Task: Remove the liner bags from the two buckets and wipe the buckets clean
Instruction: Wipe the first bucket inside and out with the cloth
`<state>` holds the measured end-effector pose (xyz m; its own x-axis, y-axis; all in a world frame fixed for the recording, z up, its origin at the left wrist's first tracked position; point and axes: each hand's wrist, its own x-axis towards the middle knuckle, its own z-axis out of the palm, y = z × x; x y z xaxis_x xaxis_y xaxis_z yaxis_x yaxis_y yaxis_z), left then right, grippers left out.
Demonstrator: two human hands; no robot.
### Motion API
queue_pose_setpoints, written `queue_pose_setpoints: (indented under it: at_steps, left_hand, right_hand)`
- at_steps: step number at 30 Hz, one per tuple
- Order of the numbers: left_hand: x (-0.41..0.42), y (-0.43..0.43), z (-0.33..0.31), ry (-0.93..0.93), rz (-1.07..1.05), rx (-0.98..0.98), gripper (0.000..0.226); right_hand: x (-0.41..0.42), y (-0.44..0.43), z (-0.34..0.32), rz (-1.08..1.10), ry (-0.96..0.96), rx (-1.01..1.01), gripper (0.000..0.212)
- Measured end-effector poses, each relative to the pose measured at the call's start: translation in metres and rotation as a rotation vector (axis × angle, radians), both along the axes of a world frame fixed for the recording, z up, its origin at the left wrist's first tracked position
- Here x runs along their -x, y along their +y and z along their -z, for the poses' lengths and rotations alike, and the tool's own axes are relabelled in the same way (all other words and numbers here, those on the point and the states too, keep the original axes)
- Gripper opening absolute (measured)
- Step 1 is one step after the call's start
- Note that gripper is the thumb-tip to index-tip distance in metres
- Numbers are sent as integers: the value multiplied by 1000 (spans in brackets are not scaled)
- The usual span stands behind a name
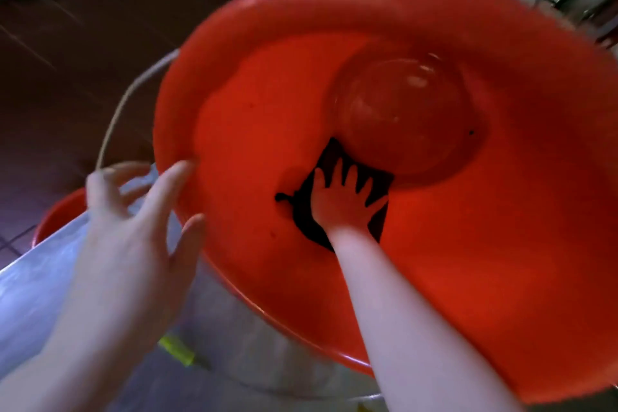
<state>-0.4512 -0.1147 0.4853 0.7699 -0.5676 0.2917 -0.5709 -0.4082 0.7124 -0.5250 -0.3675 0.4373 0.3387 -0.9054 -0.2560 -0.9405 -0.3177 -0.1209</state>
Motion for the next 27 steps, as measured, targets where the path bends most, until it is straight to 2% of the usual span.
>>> queue_pose_setpoints:
  at_steps: [2, 5, 8, 10, 14, 16, 18, 21, 25, 27]
  left_hand:
    - [-4, -16, 2, -36, 20, 19, 70]
    - [5, -26, 21, 149, 56, -20, 96]
    - [32, -25, 44, 317, 52, 6, 99]
    - [51, -25, 54, 365, 49, 44, 92]
    - [62, -24, 63, 466, 69, 160, 48]
    - [57, -22, 66, 486, 92, 166, 45]
    - [53, -21, 66, 538, 104, 151, 46]
    - [53, -22, 66, 541, 132, 129, 51]
    - [51, -20, 68, 532, 148, 162, 47]
    - [50, -21, 70, 551, 115, 161, 48]
  right_hand:
    - [9, -1, 1, -34, 15, 22, 65]
    - [29, -7, 3, -46, 132, 91, 67]
    - [49, -14, -2, -56, 273, 170, 67]
    - [53, -5, -4, -47, 280, 171, 66]
    - [54, 76, 6, -131, 88, 138, 66]
    - [58, 128, 11, -245, 8, 177, 70]
    - [57, 146, 13, -262, -5, 169, 71]
    - [38, 108, 17, -145, -11, 159, 67]
    - [-4, 18, 9, 139, -112, 5, 64]
    - [-18, 0, 7, 194, -127, -6, 64]
